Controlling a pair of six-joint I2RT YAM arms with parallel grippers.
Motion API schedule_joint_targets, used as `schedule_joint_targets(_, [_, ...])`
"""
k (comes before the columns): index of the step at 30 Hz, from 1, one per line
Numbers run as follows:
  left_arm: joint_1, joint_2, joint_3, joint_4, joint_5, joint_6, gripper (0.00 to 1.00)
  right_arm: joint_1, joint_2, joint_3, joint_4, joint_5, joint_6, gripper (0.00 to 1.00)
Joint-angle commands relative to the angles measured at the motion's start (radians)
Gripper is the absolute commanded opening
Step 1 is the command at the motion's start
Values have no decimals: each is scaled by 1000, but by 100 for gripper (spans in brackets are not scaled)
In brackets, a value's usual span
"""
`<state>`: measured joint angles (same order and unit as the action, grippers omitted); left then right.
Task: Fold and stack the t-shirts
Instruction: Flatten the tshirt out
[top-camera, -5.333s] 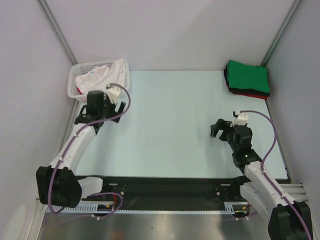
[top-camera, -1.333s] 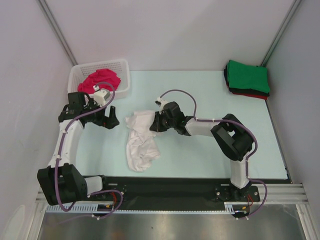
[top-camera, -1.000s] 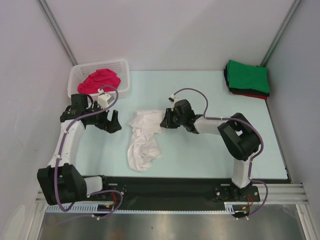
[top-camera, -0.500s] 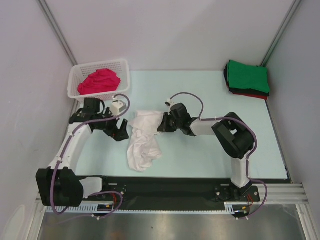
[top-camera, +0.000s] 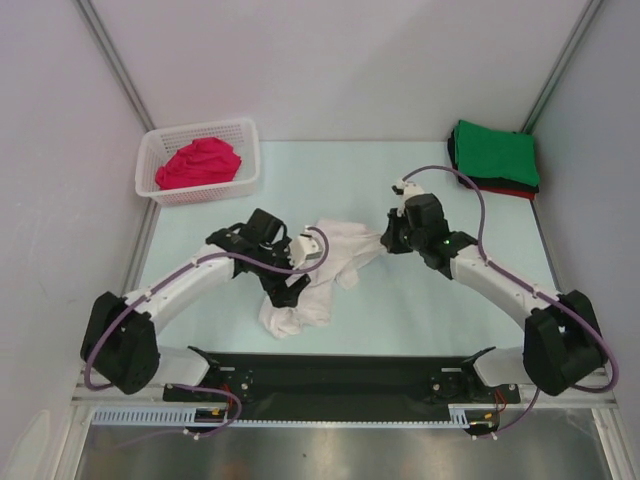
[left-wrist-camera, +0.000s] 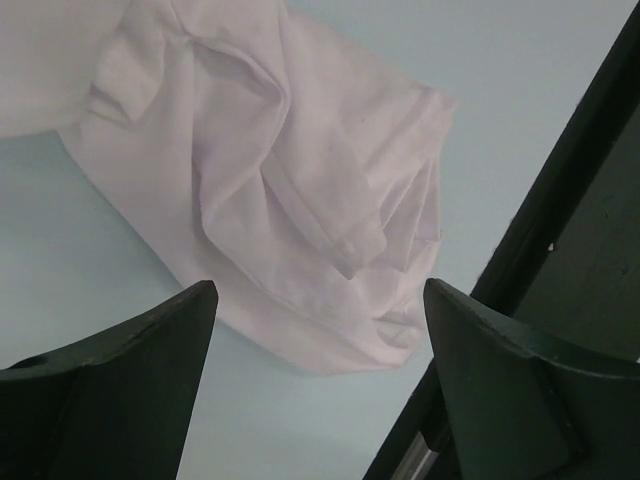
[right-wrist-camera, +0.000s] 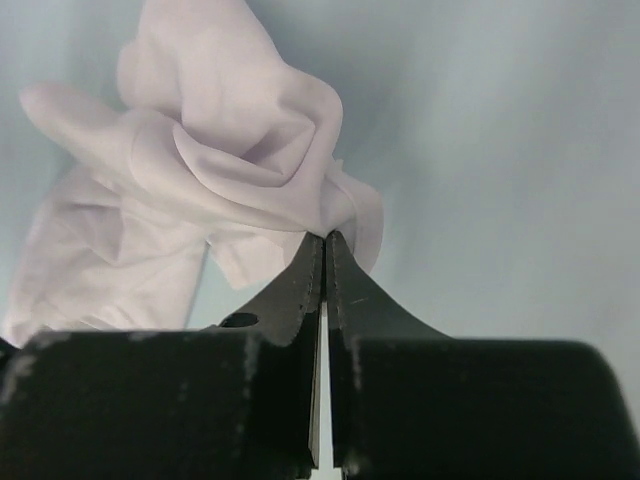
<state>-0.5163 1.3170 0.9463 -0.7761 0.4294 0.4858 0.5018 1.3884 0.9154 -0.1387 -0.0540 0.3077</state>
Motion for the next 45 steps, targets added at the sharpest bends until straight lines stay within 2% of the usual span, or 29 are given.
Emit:
schedule_joint_targets(1, [-105, 75, 9, 100, -83, -29, 89, -52, -98, -61, -171, 94, -105, 0])
schedule_joint_targets(5, [-182, 163, 2, 185, -141, -32, 85, -164, -172, -96, -188, 63, -111, 0])
schedule_joint_targets(8, [-206, 232, 34, 215, -133, -41, 77, -177, -198, -99, -185, 31, -116, 0])
schedule_joint_targets(10, [-211, 255, 58, 230, -132, -44, 67, -178, -201, -93, -188, 31, -120, 0])
schedule_joint_targets(11, [-211, 267, 66, 236, -133, -46, 60, -177, -203, -92, -191, 32, -121, 0])
schedule_joint_targets(12, [-211, 283, 80, 233, -132, -47, 49, -178, -204, -89, -193, 33, -121, 0])
schedule_joint_targets(14, [-211, 292, 91, 213, -113, -39, 37, -178, -212, -81, -200, 45, -127, 0])
schedule_joint_targets(15, [-209, 286, 100, 203, -110, -32, 7, -181, -216, -78, -200, 52, -134, 0])
schedule_joint_targets(16, [-209, 278, 106, 195, -116, -33, 0, -186, -219, -66, -206, 52, -136, 0])
schedule_joint_targets(20, [-174, 186, 150, 193, -291, -7, 0, -253, -235, 14, -190, -15, -134, 0])
schedule_joint_targets(22, [-90, 133, 195, 187, -316, 3, 0, -299, -232, 63, -173, -49, -128, 0])
schedule_joint_targets(28, [189, 87, 491, 101, -346, 66, 0, -423, -158, 333, -108, -174, -78, 0])
schedule_joint_targets(32, [262, 62, 678, 77, -388, 106, 1, -457, -104, 511, -133, -228, -58, 0])
schedule_joint_targets(34, [269, 39, 692, 77, -412, 137, 0, -457, -115, 542, -125, -250, -45, 0])
schedule_joint_targets(37, [271, -33, 619, 95, -405, 174, 0, -457, -178, 504, -133, -257, -39, 0])
schedule_joint_targets(41, [271, -162, 307, 94, -310, 255, 0, -456, -343, 320, -118, -253, -4, 0])
schedule_joint_targets(45, [271, -229, 192, 25, -304, 231, 0, -456, -461, 186, -136, -248, 22, 0])
